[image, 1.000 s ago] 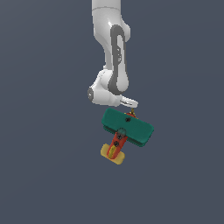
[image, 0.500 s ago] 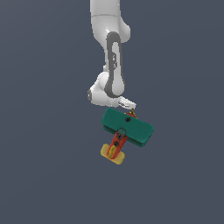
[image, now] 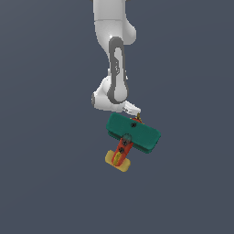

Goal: Pick up the object and move it to a goal position.

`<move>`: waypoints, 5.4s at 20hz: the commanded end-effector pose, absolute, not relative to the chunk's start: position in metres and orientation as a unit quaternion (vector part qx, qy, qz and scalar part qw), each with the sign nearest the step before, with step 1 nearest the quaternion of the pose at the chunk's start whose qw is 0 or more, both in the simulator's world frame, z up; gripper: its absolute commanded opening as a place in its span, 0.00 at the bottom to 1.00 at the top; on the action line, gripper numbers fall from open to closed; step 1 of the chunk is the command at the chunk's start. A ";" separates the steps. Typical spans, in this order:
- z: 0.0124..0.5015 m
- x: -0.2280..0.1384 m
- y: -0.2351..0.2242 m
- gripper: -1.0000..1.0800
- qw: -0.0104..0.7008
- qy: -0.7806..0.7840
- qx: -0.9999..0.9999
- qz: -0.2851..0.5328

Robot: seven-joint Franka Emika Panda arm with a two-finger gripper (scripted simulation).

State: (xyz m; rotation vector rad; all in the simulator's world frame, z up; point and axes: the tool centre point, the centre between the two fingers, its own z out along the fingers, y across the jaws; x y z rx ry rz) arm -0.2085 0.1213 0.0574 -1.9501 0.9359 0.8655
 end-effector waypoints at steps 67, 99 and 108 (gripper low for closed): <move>0.109 -0.123 0.055 0.62 0.574 0.357 -0.735 0.063; 0.152 -0.092 0.004 0.62 0.583 0.320 -0.737 -0.121; 0.157 -0.089 -0.003 0.62 0.580 0.317 -0.737 -0.142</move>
